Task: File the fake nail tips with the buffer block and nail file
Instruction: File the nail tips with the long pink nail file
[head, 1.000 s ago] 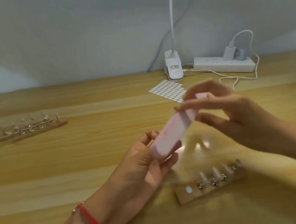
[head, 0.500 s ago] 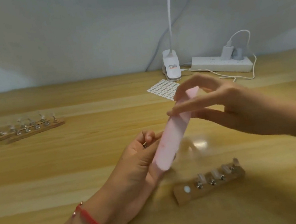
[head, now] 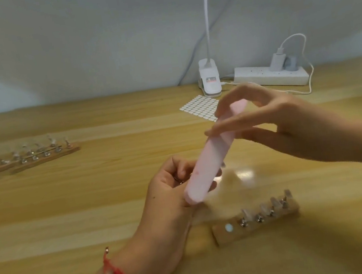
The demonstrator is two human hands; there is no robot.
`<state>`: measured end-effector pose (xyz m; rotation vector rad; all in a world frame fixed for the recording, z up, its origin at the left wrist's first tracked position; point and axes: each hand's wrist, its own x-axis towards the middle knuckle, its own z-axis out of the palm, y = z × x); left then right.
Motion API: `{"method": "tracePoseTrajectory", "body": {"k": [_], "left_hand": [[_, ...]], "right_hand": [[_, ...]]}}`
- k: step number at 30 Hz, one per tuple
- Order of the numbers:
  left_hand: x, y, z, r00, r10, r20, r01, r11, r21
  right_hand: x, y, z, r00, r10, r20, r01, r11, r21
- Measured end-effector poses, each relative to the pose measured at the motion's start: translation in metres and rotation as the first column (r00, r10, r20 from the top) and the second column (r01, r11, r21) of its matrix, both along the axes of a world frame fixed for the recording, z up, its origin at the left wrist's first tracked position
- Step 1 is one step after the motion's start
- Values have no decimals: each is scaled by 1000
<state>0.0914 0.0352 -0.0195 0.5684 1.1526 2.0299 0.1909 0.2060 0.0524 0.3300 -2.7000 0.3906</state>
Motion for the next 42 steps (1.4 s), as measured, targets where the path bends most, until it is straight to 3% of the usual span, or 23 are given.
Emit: {"method": "tracePoseTrajectory", "body": {"k": [4,8,12,17,19,26,33,39,42], "left_hand": [[4,-1,6,999,-24,25,24,1000,2],[4,0,5,1000,18,-6,-18,1000,-13],[6,-1,8,999,-32,43,30,999,31],[1,-4,5,999,-16,-43,14,999,-32],[2,-4,6,1000,-7,-27,6,1000,-31],[3,-7,10,999,-29,26,30,998,-59],[-3,-7,9,995,-64,79,64,998,-9],[-3,-7,8,993,-108,47,110,994,-23],[-4,-7,7,993,-93,74,95,995,-18]], "right_hand": [[6,-18,-12,979,197,50,-199,979,39],[4,-1,1,1000,-2,-2,2,1000,1],[8,-15,-14,980,196,34,-196,980,11],[3,37,4,983,-144,-110,145,990,0],[9,46,6,969,-191,-158,193,981,-2],[23,0,-14,983,46,-176,-32,996,84],[21,12,-10,971,-53,-235,107,968,225],[23,-2,-28,963,79,-259,22,931,365],[22,7,-20,948,-15,-319,112,951,288]]}}
